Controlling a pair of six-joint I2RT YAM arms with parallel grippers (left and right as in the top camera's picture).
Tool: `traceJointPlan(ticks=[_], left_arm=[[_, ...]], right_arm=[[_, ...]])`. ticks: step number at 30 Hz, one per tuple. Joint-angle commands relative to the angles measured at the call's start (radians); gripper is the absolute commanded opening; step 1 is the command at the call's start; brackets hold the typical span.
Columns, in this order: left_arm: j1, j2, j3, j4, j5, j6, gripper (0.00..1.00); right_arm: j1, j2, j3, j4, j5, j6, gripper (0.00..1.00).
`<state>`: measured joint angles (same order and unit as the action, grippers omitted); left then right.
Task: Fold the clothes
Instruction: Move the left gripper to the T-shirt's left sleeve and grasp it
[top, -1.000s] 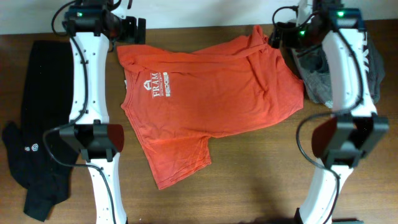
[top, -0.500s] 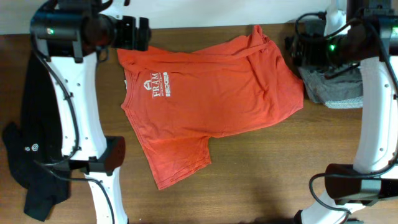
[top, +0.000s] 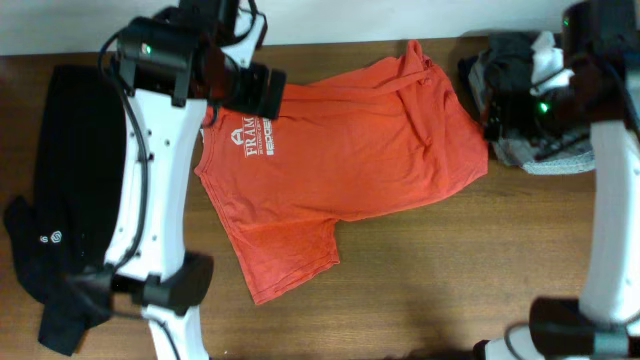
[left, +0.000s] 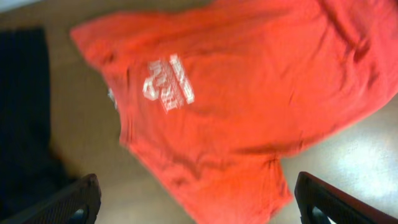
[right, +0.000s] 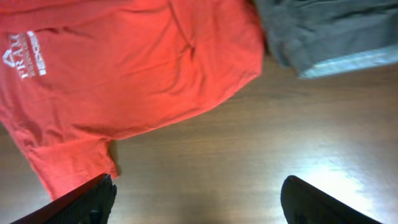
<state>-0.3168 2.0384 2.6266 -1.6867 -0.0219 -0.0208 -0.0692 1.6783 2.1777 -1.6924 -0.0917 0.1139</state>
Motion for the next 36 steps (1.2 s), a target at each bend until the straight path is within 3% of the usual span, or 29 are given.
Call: traceJointPlan(ticks=[1, 7, 13, 18, 25, 28, 36], left_arm=[[-0.017, -0.114, -0.177, -0.001, -0.092, -0.103, 0.99], [-0.016, -0.121, -0.468, 0.029, -0.122, -0.268, 0.99], [-0.01, -0.121, -0.794, 0.227, -0.132, -0.348, 0.99], [0.024, -0.121, -0.994, 0.346, -0.123, -0.43, 0.98], [0.069, -0.128, -1.235, 0.596, 0.048, -0.446, 0.89], [0.082, -0.128, -1.323, 0.671, 0.08, -0.451, 0.8], [0.091, -0.128, -1.43, 0.745, 0.095, -0.45, 0.68]], right_arm=[[0.003, -0.074, -0.071, -0.003, 0.082, 0.038, 0.92], [0.003, -0.072, -0.248, 0.099, 0.077, 0.038, 0.93], [0.003, -0.072, -0.446, 0.33, 0.007, 0.037, 0.92], [0.003, -0.068, -0.491, 0.411, -0.032, 0.013, 0.93], [0.003, -0.067, -0.491, 0.425, -0.031, -0.009, 0.93], [0.003, -0.067, -0.491, 0.425, -0.031, -0.01, 0.93], [0.003, -0.067, -0.491, 0.425, -0.032, -0.009, 0.93]])
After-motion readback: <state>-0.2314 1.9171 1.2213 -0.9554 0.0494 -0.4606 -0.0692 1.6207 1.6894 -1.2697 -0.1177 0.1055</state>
